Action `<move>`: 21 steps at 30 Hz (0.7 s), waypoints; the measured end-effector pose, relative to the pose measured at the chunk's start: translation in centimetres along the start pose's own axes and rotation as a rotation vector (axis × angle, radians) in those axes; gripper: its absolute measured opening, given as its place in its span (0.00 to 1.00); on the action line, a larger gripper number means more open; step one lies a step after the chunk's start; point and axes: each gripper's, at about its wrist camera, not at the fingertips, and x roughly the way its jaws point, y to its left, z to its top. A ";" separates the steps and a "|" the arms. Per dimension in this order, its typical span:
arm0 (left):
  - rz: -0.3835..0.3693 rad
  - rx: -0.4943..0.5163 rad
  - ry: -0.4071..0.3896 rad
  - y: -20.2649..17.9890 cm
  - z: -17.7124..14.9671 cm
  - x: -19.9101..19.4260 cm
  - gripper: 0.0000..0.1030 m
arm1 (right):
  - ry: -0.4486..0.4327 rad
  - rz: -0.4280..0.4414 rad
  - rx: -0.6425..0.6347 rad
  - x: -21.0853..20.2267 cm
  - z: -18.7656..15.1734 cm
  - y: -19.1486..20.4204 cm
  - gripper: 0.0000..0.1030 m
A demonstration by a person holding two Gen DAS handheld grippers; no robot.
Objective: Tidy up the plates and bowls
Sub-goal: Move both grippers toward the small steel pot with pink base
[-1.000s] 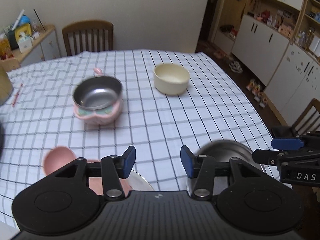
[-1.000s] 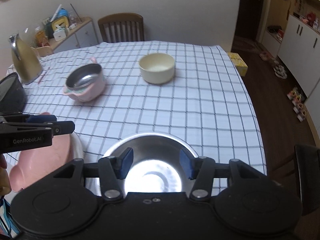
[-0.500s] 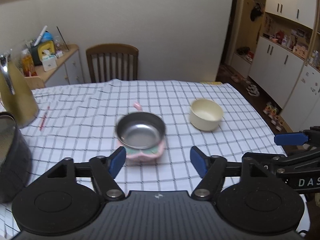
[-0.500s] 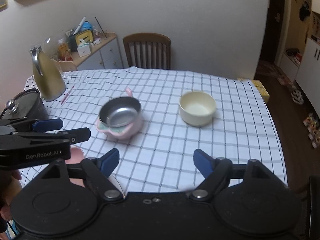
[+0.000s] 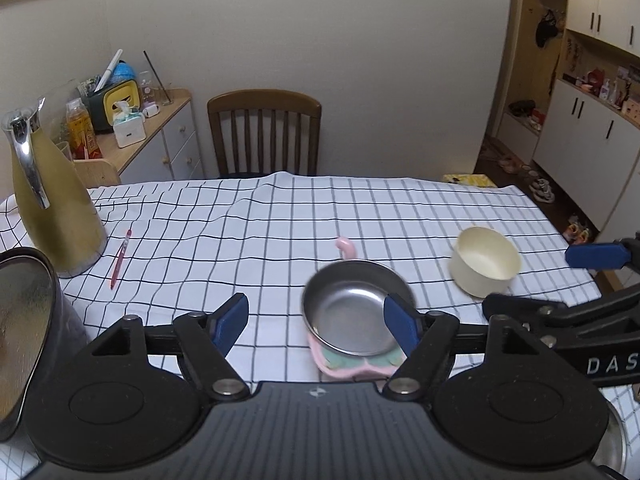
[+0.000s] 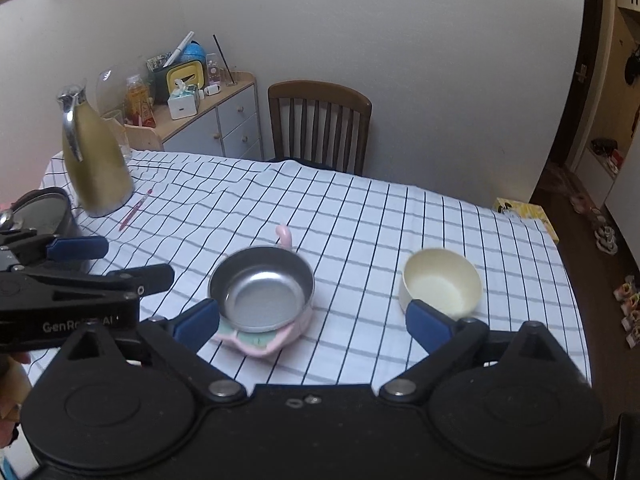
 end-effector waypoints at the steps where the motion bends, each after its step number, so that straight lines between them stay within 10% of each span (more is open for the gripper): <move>1: 0.005 0.002 0.006 0.2 0.2 0.6 0.72 | -0.001 -0.009 -0.004 0.6 0.4 0.1 0.97; 21: 0.061 -0.023 0.207 1.5 1.8 12.8 0.72 | 0.174 -0.016 0.011 12.7 2.5 -0.9 0.90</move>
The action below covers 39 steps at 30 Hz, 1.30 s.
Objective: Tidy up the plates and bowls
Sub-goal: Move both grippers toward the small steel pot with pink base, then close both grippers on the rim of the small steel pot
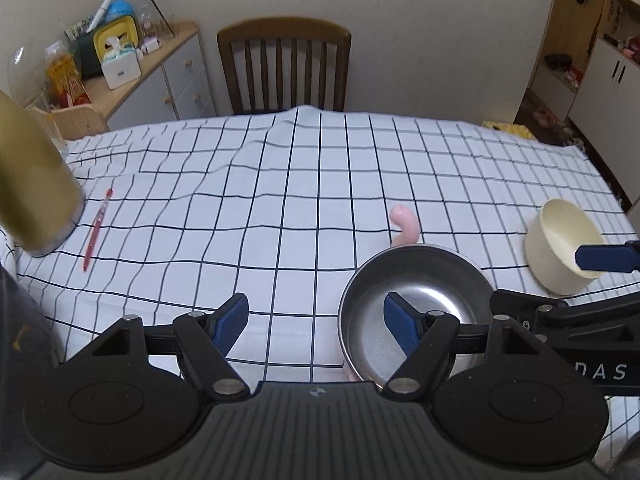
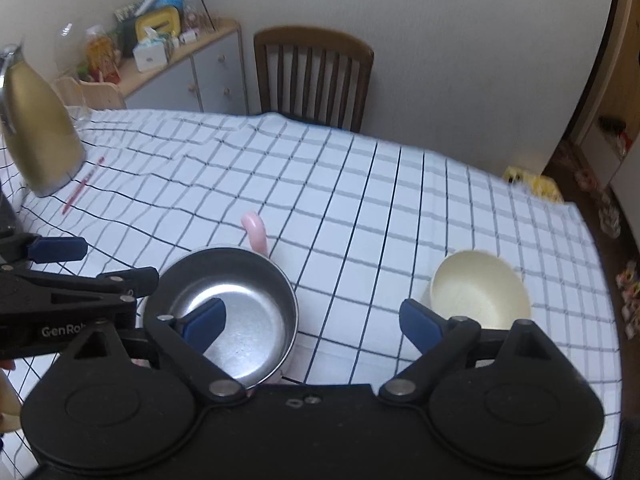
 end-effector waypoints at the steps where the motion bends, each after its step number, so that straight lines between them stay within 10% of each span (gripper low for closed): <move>1: 0.002 0.002 0.005 -0.2 -0.1 0.3 0.72 | 0.016 0.009 0.013 0.5 0.0 -0.2 0.87; 16: -0.006 -0.041 0.093 -0.3 -0.2 4.0 0.71 | 0.101 0.047 0.005 4.1 -0.2 -0.3 0.71; 29: -0.022 -0.019 0.106 -1.1 -0.5 3.8 0.18 | 0.130 0.064 0.000 5.0 -0.5 0.4 0.27; 39: -0.012 0.006 0.106 -1.8 -0.6 3.5 0.07 | 0.125 0.035 -0.011 4.9 -0.9 1.0 0.08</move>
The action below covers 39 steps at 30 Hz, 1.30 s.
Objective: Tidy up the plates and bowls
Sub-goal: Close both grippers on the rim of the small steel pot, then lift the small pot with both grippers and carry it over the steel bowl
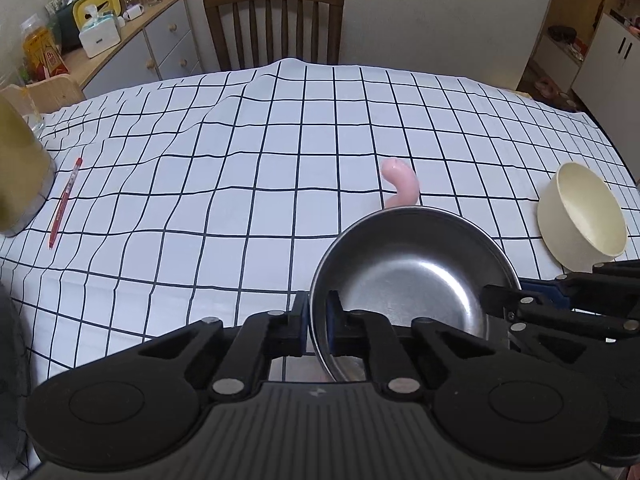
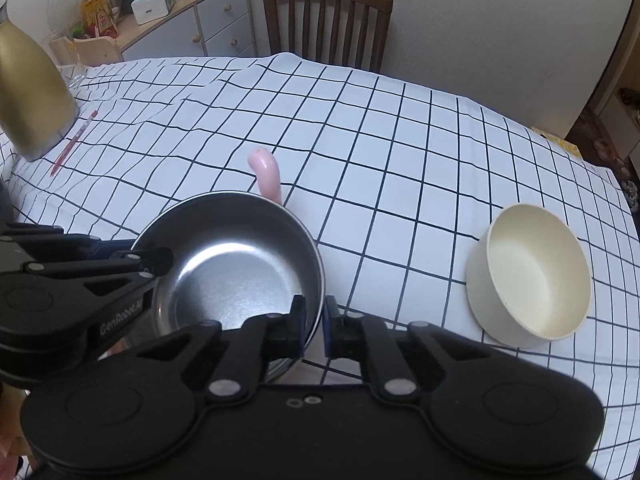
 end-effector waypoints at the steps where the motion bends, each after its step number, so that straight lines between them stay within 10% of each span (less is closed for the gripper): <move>1: 0.000 0.000 0.001 0.0 0.0 -0.1 0.07 | 0.000 -0.001 0.003 0.0 -0.1 0.0 0.08; 39: -0.134 0.040 -0.101 -3.2 -4.1 -10.7 0.05 | -0.063 -0.073 0.094 -11.4 -4.6 -1.1 0.07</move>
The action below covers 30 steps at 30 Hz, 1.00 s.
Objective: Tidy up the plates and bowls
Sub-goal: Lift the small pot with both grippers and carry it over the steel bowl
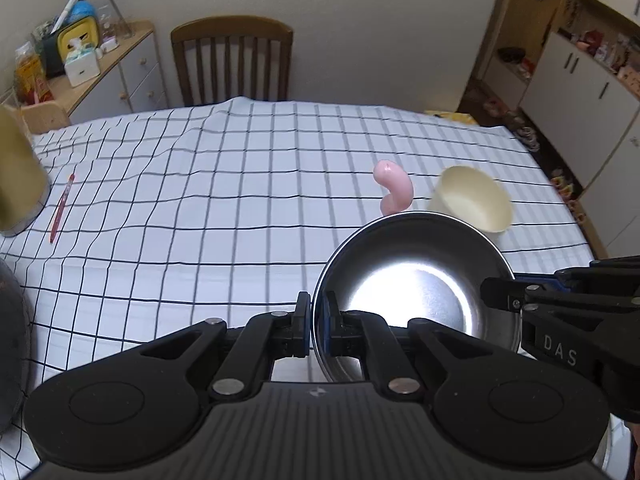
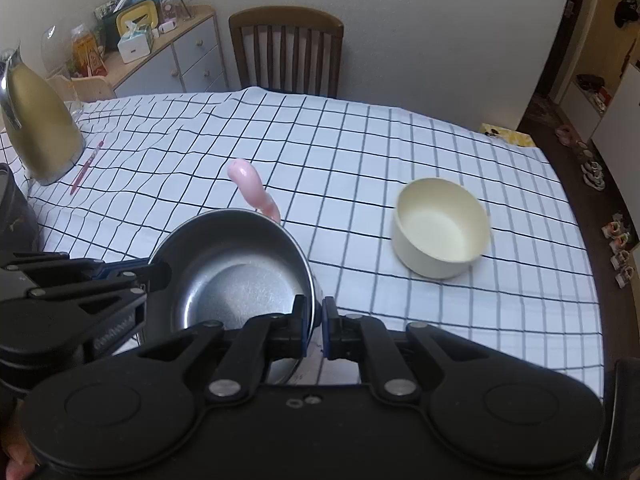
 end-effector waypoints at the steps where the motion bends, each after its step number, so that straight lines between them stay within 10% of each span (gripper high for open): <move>1: -0.005 0.010 -0.006 -0.4 -0.1 -0.6 0.05 | -0.002 -0.002 0.004 -0.5 -0.2 -0.3 0.07; 30: -0.238 0.281 0.048 -16.0 -9.7 -5.7 0.05 | 0.035 -0.076 0.320 -10.9 -15.8 -12.8 0.07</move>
